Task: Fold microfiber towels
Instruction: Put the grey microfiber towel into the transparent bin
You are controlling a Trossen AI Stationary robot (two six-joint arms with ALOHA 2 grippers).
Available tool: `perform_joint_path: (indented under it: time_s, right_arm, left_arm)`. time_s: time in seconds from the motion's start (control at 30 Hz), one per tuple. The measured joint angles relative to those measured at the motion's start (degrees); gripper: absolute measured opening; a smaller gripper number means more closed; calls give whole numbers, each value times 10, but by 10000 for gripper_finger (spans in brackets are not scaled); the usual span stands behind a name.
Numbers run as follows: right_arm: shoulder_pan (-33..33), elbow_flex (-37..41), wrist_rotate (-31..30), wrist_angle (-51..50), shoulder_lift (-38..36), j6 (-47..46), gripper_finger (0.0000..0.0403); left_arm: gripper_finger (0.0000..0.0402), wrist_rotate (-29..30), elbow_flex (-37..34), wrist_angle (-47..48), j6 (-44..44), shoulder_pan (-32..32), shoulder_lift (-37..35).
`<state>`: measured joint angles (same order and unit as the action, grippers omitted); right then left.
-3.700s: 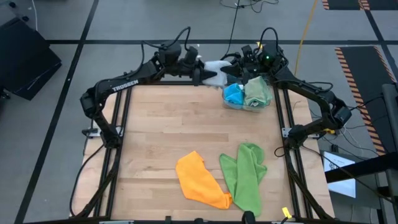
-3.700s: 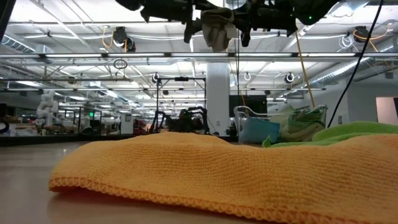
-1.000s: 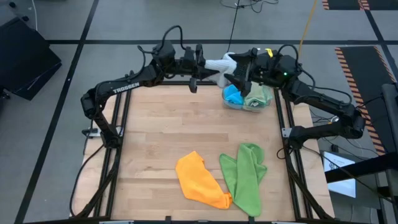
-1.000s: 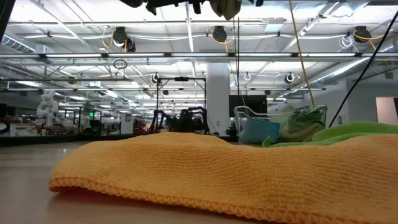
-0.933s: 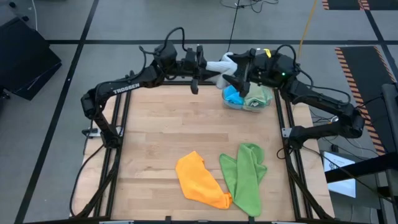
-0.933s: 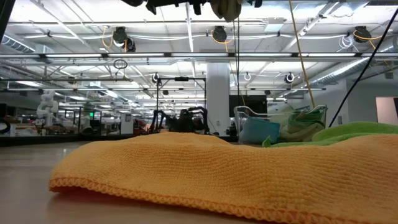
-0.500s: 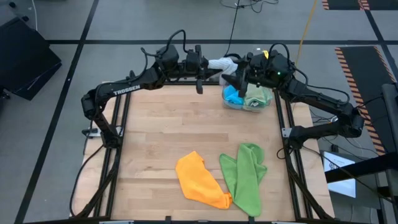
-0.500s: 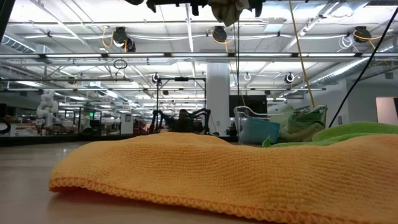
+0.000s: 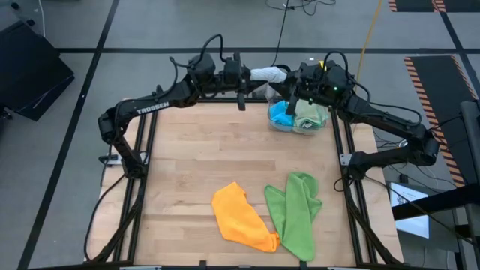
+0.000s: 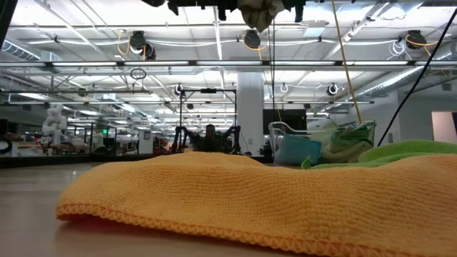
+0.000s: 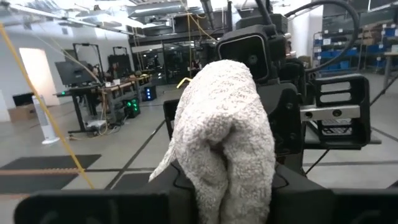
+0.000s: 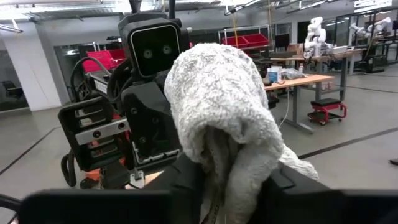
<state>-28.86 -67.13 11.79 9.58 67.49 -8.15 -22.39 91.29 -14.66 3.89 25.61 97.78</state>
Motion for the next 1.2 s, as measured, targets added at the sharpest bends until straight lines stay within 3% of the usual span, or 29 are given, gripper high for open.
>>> perform_joint_path:
  time_s: [0.1,0.23,0.37,0.57,0.7,0.83,1.0,1.2]
  right_arm:
    - [-3,0,0,0,0,0,53]
    - [-10,0,2,-2,1,-2,53]
    - [-25,0,5,-13,-3,-1,57]
    - [-54,0,12,-34,-12,-2,56]
    - [-77,0,19,-58,-13,-49,56]
    - [-104,0,21,-107,-11,-126,56]
    - [-144,0,64,-200,-4,-142,55]
    - [-217,0,198,-257,40,-191,55]
  left_arm:
    - [81,-1,0,0,-31,5,0]
    - [95,-7,0,0,-93,9,0]
    - [146,-7,0,30,-106,11,-3]
    - [234,-60,0,122,-158,35,-27]
    - [262,-64,0,213,-209,54,-50]
    - [258,-49,0,285,-221,69,-70]
    - [226,-12,0,312,-225,80,-77]
    - [192,-3,0,311,-268,99,-74]
